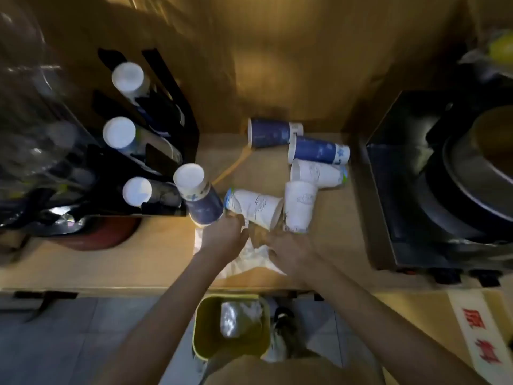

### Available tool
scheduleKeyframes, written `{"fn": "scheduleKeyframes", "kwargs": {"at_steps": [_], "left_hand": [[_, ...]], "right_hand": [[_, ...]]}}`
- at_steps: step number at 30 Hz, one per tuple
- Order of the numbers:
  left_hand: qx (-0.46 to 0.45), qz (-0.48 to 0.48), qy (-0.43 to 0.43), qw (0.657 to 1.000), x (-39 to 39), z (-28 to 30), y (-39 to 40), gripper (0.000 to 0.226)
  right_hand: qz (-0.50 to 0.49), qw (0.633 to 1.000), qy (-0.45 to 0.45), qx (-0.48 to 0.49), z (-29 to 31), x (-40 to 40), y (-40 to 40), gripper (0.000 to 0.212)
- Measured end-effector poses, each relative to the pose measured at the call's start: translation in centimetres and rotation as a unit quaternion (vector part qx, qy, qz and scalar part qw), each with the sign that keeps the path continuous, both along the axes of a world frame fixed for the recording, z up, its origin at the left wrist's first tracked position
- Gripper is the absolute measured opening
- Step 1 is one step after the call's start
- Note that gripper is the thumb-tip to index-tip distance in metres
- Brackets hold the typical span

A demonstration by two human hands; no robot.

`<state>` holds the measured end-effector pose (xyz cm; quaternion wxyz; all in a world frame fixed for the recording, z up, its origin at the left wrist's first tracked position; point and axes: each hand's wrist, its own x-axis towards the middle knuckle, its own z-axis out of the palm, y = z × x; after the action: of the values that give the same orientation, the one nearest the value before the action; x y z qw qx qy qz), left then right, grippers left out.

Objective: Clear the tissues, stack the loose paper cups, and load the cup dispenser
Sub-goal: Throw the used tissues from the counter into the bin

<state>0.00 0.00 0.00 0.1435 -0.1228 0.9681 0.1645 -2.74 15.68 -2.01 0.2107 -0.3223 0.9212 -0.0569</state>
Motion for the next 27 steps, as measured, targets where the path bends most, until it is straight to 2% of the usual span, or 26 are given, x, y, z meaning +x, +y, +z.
{"fn": "scheduleKeyframes", "kwargs": {"at_steps": [1, 5, 7, 10, 12, 16, 20, 23, 25, 27], "left_hand": [[-0.009, 0.008, -0.028, 1.000, 0.5, -0.5, 0.3, 0.036], [-0.052, -0.018, -0.094, 0.994, 2.7, -5.3, 0.3, 0.055], [-0.069, -0.018, -0.108, 0.992, 3.4, -6.9, 0.0, 0.056], [-0.077, -0.007, -0.110, 0.991, 4.3, -8.0, 0.1, 0.051], [-0.063, 0.030, -0.077, 0.995, 4.9, -8.5, 0.3, 0.047], [-0.026, 0.108, 0.049, 0.993, 6.5, -9.0, 0.8, 0.030], [0.050, 0.193, 0.107, 0.974, 8.2, -9.0, 1.2, 0.021], [0.106, 0.238, 0.076, 0.962, 9.1, -8.7, 0.9, 0.017], [0.181, 0.302, 0.052, 0.934, 10.0, -8.6, 0.7, 0.014], [0.257, 0.375, 0.006, 0.891, 11.2, -8.7, 0.5, 0.015]], "right_hand": [[0.010, 0.999, 0.029, 0.012, -0.9, 0.6, 0.0, 0.024], [0.027, 0.998, 0.055, 0.015, -4.0, 2.5, 0.4, 0.033], [0.037, 0.996, 0.079, 0.013, -5.3, 2.5, 0.9, 0.035], [0.032, 0.998, 0.051, 0.002, -6.3, 2.6, 2.0, 0.037], [0.016, 0.998, 0.043, -0.046, -7.2, 2.6, 2.5, 0.035], [0.008, 0.991, -0.023, -0.132, -8.3, 2.2, 2.6, 0.026], [-0.030, 0.985, -0.025, -0.167, -8.2, 1.9, 2.1, 0.024], [-0.081, 0.974, -0.023, -0.209, -8.5, 3.0, 2.1, 0.025], [-0.120, 0.964, -0.037, -0.234, -8.7, 4.0, 1.8, 0.024], [-0.137, 0.959, -0.056, -0.243, -8.6, 5.3, 1.3, 0.024]]}}
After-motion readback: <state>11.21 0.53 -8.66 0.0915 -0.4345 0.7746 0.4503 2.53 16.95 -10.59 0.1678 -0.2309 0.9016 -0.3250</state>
